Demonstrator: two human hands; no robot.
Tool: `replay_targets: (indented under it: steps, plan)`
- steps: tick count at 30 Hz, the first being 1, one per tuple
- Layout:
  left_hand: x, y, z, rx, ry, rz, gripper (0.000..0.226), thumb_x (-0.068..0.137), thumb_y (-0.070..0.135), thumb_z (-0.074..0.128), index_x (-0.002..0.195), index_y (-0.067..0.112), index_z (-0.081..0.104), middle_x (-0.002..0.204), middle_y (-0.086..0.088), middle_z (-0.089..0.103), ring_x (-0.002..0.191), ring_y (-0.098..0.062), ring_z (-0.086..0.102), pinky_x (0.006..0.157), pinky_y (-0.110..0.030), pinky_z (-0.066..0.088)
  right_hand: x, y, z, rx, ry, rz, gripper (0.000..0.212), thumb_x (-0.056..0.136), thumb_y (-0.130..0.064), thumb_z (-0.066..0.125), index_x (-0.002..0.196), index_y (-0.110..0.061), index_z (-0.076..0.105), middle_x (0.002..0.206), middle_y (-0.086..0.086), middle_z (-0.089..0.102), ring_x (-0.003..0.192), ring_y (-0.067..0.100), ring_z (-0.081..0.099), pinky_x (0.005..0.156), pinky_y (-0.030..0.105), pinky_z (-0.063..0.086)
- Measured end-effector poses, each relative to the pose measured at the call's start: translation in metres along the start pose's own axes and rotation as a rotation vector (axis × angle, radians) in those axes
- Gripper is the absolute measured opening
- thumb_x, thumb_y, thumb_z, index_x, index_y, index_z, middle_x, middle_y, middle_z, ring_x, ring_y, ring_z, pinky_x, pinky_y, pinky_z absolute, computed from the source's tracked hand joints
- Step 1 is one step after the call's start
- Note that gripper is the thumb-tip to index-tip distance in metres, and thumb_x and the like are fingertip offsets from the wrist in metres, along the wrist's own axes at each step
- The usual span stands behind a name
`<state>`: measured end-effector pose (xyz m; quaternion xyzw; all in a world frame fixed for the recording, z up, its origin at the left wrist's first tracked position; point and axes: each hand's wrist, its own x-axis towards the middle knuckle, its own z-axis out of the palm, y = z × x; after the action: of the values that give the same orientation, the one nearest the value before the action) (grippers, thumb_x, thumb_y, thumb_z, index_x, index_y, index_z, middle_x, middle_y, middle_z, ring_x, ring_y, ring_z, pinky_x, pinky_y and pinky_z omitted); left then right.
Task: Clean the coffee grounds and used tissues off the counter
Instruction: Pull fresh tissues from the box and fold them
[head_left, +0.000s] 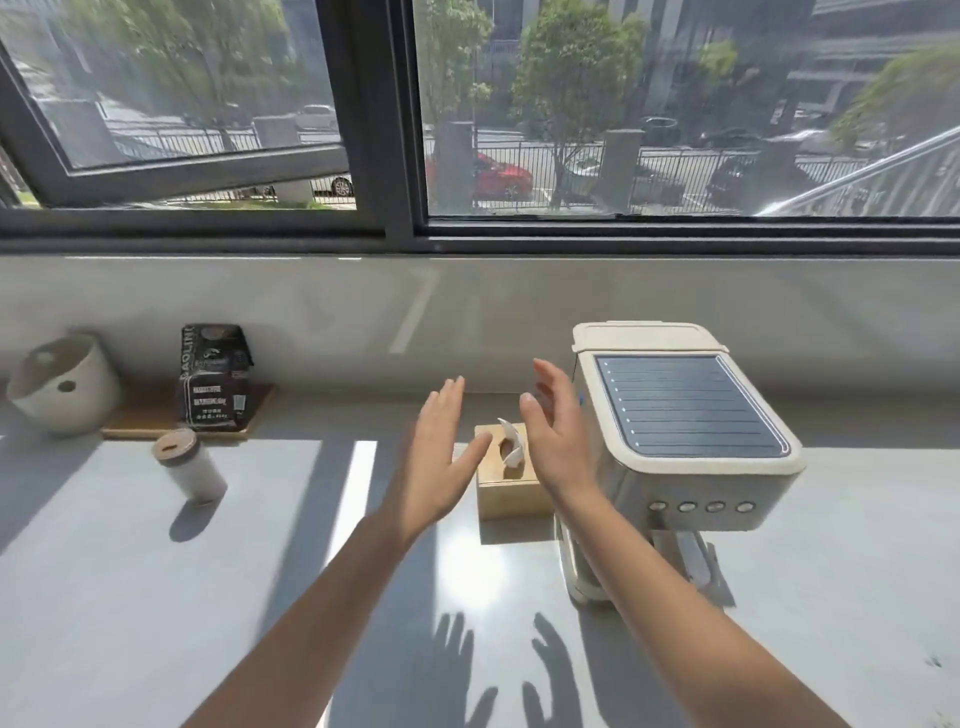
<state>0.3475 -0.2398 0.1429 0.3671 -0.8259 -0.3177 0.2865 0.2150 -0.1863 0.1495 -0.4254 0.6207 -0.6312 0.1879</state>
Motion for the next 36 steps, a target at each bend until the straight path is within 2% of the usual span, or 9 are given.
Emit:
replay_targets:
  steps: [5, 9, 15, 17, 19, 21, 25, 30, 36]
  plan:
    - [0.019, -0.062, 0.022, -0.087, -0.197, -0.162, 0.063, 0.095, 0.024, 0.053, 0.150, 0.015, 0.021, 0.159, 0.001, 0.020, 0.146, -0.013, 0.018, 0.118, -0.029, 0.016, 0.009, 0.067, 0.020, -0.183, -0.027, 0.351, 0.045, 0.097, -0.020, 0.049, 0.140, -0.015, 0.039, 0.145, 0.001, 0.043, 0.134, 0.017, 0.038, 0.108, 0.031, 0.031]
    - [0.043, -0.094, 0.042, -0.100, -0.264, -0.148, 0.060, 0.093, 0.014, 0.055, 0.146, 0.011, 0.029, 0.152, 0.003, 0.032, 0.142, -0.016, 0.029, 0.106, -0.012, 0.018, 0.012, 0.106, 0.027, -0.290, -0.012, 0.438, 0.046, 0.096, -0.023, 0.051, 0.139, -0.012, 0.039, 0.145, 0.006, 0.042, 0.133, 0.021, 0.040, 0.111, 0.039, 0.033]
    - [0.084, -0.109, 0.080, 0.026, -0.375, -0.080, 0.038, 0.086, 0.012, 0.053, 0.123, 0.006, 0.049, 0.118, -0.009, 0.058, 0.116, -0.030, 0.051, 0.090, -0.024, 0.036, 0.022, 0.135, 0.033, -0.479, 0.043, 0.476, 0.052, 0.086, -0.028, 0.063, 0.132, -0.014, 0.045, 0.126, 0.005, 0.054, 0.118, 0.023, 0.046, 0.101, 0.036, 0.039]
    - [0.098, -0.113, 0.090, 0.058, -0.391, -0.058, 0.046, 0.085, 0.009, 0.052, 0.130, 0.006, 0.045, 0.133, -0.008, 0.053, 0.128, -0.031, 0.044, 0.101, -0.035, 0.037, 0.022, 0.140, 0.033, -0.541, 0.010, 0.467, 0.059, 0.081, -0.030, 0.068, 0.133, -0.017, 0.044, 0.123, 0.002, 0.055, 0.116, 0.023, 0.044, 0.097, 0.033, 0.037]
    - [0.111, -0.119, 0.095, 0.089, -0.377, -0.074, 0.063, 0.088, 0.008, 0.051, 0.146, 0.007, 0.027, 0.155, -0.009, 0.031, 0.144, -0.025, 0.025, 0.115, -0.034, 0.022, 0.023, 0.144, 0.035, -0.586, 0.000, 0.456, 0.063, 0.078, -0.033, 0.071, 0.133, -0.018, 0.044, 0.123, -0.001, 0.054, 0.115, 0.022, 0.042, 0.097, 0.032, 0.035]
    - [0.124, -0.125, 0.099, 0.116, -0.378, -0.056, 0.068, 0.088, 0.007, 0.050, 0.149, 0.010, 0.020, 0.157, -0.008, 0.027, 0.145, -0.023, 0.023, 0.117, -0.035, 0.020, 0.021, 0.147, 0.038, -0.604, 0.014, 0.437, 0.062, 0.076, -0.033, 0.071, 0.131, -0.020, 0.045, 0.122, -0.003, 0.053, 0.114, 0.021, 0.040, 0.097, 0.032, 0.035]
    - [0.137, -0.129, 0.105, 0.193, -0.407, 0.025, 0.057, 0.085, 0.016, 0.052, 0.140, 0.025, 0.042, 0.136, 0.000, 0.055, 0.125, -0.024, 0.047, 0.099, -0.035, 0.038, 0.011, 0.154, 0.045, -0.593, 0.065, 0.373, 0.050, 0.078, -0.026, 0.069, 0.124, -0.024, 0.050, 0.116, -0.005, 0.054, 0.112, 0.017, 0.036, 0.096, 0.031, 0.036]
    - [0.119, -0.140, 0.100, 0.306, -0.223, -0.025, 0.034, 0.083, 0.031, 0.056, 0.117, 0.033, 0.060, 0.104, 0.000, 0.060, 0.102, -0.021, 0.055, 0.079, -0.030, 0.034, 0.013, 0.160, 0.048, -0.593, 0.114, 0.294, 0.031, 0.077, -0.022, 0.067, 0.107, -0.025, 0.059, 0.096, -0.008, 0.060, 0.098, 0.013, 0.037, 0.090, 0.032, 0.035]
    - [0.080, -0.147, 0.065, 0.252, -0.144, 0.039, 0.011, 0.079, 0.035, 0.063, 0.081, 0.025, 0.061, 0.062, 0.010, 0.060, 0.062, -0.011, 0.058, 0.061, -0.029, 0.042, 0.007, 0.166, 0.045, -0.638, 0.046, 0.195, 0.036, 0.078, -0.004, 0.058, 0.106, -0.025, 0.062, 0.105, -0.011, 0.063, 0.106, 0.017, 0.048, 0.087, 0.023, 0.029]
